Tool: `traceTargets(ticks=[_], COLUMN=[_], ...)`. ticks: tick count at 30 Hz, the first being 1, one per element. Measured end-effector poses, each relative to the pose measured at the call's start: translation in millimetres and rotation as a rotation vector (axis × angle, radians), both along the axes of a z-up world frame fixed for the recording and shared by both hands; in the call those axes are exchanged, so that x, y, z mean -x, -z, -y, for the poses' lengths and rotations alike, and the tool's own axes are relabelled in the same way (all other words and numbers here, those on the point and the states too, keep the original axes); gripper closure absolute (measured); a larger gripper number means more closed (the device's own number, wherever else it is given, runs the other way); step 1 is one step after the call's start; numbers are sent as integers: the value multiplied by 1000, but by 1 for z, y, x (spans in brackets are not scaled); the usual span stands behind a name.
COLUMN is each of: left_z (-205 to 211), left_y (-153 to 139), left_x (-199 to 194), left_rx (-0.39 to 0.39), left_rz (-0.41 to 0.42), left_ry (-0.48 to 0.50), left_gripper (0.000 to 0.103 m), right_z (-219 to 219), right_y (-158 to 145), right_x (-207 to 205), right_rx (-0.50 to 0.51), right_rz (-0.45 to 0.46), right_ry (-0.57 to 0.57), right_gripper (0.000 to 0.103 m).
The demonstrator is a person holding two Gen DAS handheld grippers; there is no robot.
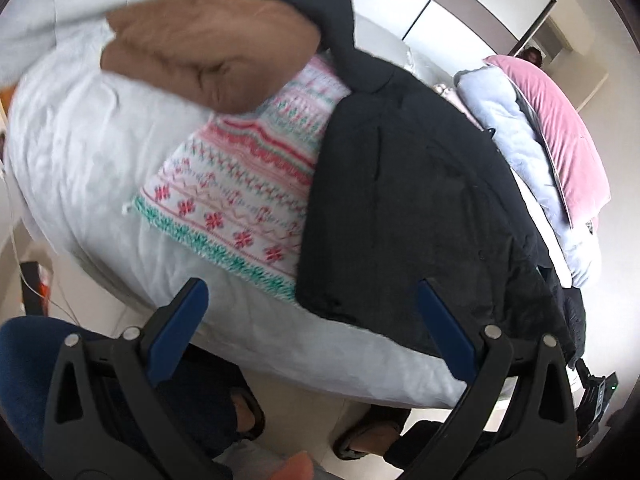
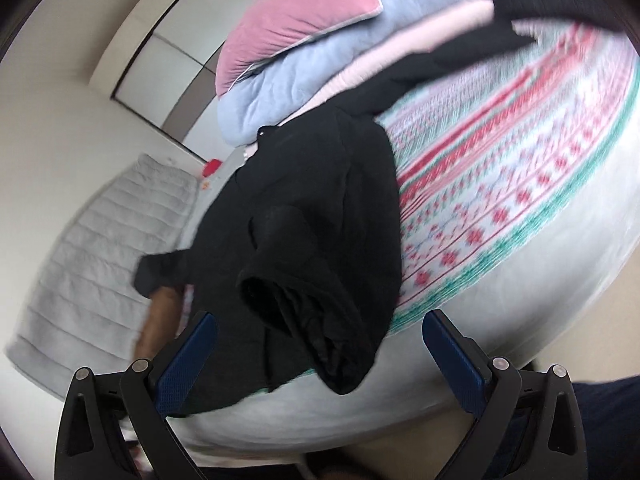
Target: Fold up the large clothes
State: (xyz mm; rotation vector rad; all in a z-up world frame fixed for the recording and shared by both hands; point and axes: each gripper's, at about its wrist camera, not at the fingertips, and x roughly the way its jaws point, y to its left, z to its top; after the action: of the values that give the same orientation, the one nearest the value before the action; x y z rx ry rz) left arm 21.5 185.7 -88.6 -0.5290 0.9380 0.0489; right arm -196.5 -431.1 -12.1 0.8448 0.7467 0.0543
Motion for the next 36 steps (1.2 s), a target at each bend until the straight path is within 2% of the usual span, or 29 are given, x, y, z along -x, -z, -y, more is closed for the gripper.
traceTargets(ticks=[3,5,7,8,9,11,13,15,19,21,23,27,29,32,36], left_z=[-2,0,-1,-1,0,8,16,19,27,29,33,35,30,15,0], left_y=[15,21,26,28,29,32,39,44,47,43,41,43,39,19,-23], left_x=[2,3,-1,-3,-5,-11,-19,-25,-35,-36,-38,-43,-40,-30,-12], left_rx=[28,30,43,50,56,55,49,78,40,8,-25,-39,-16,24,-31], left_rz=[-12,0,28,40,50,55,47,46,50,64,69,64,82,149,249], left_ry=[5,21,36,46,58,88,108,105,108,113,128,130,118,89,56], left_gripper=[0,3,10,16,23,27,35,55,69,86,92,95,96,96,97], right_z=[-4,-8,-8,-9,-8,-6,-6,-8,-10,-14,-18,-24,-23,-15,-10], right_y=[12,17,21,22,24,27,26,20,8,-5,-12,-13,-11,-22,-55], right_x=[-7,-10,-11,-11,-11,-9,-10,-10,-15,-18,-22,-23,-24,-23,-11], right_rx=[-77,-58,-31,-13,-6,-22,-1,57,204,310,383,459,493,508,561], right_rz=[-23,-45,-52,-64,-75,-79,-85,-74,-74,-68,-64,-65,-77,-51,0], right_ry=[-24,-2,15,27,39,50,59,66,56,44,32,13,20,26,8], right_gripper=[2,9,23,40,51,65,73,86,93,95,95,96,96,97,97])
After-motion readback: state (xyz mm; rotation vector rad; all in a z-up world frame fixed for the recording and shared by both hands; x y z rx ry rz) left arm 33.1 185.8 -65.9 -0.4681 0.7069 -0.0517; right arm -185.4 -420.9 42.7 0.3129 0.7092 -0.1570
